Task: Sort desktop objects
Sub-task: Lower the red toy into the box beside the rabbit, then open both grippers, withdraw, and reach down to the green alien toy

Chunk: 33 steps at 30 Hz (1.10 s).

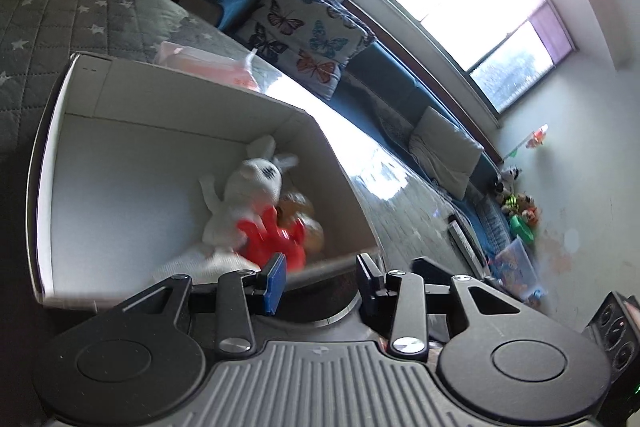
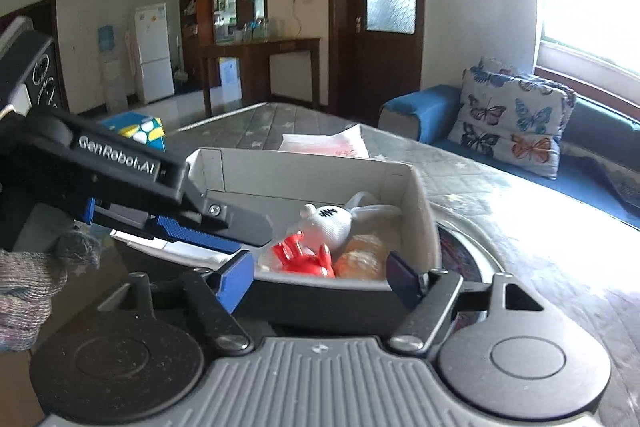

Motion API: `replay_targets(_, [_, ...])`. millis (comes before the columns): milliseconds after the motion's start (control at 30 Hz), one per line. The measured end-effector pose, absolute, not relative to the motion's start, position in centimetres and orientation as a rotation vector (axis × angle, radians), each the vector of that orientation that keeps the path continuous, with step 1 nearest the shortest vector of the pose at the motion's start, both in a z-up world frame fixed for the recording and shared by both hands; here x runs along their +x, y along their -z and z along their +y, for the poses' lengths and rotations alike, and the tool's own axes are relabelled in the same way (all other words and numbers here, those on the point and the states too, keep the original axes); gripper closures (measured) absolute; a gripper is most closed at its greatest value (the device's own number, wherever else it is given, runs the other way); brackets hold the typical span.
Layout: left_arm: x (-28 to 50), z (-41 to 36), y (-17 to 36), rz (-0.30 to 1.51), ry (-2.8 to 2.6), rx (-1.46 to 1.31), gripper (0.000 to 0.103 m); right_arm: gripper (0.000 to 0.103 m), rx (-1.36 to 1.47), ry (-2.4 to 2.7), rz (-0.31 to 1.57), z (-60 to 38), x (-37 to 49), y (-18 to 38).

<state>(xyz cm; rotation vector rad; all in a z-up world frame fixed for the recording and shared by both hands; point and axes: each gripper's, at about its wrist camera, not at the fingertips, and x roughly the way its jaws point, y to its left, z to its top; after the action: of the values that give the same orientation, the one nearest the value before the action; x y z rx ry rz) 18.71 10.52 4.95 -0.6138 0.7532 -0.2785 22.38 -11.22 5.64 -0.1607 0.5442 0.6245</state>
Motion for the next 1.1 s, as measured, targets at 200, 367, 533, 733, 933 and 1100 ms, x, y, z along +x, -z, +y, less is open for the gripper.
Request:
replay_targets(200, [15.9,8.3,-4.7,0.762,0.321,-0.583,0.062,0.013,-0.155,-0.575,0.528,-14.3,18.1,-5.5])
replay_targets(367, [14.2,6.8,-3.9,0.78,0.356,-0.562,0.062,0.006,-0.165,-0.546,0.54,-16.1,15.3,-4.4])
replay_targets(533, [12.6,5.1,-3.1,0.806,0.407,-0.56,0.062,0.006,-0.171,-0.53,0.579,-17.4,13.8,-2.8])
replay_targets(733, [11.9,2.9,-1.5,0.863,0.469,-0.571,0.062,0.006,-0.126,-0.507,0.641,-19.1,13.2,-0.8])
replay_targets(933, [12.2,1.4,-0.5,0.896,0.498,-0.602,0.062,0.008,-0.104,-0.504,0.67,-19.6,13.4,0.4])
replay_targets(1100, [12.8,0.8,-0.1,0.891,0.503,-0.63,0.062,0.012,-0.075,-0.508,0.681,-20.2,13.1,1.3])
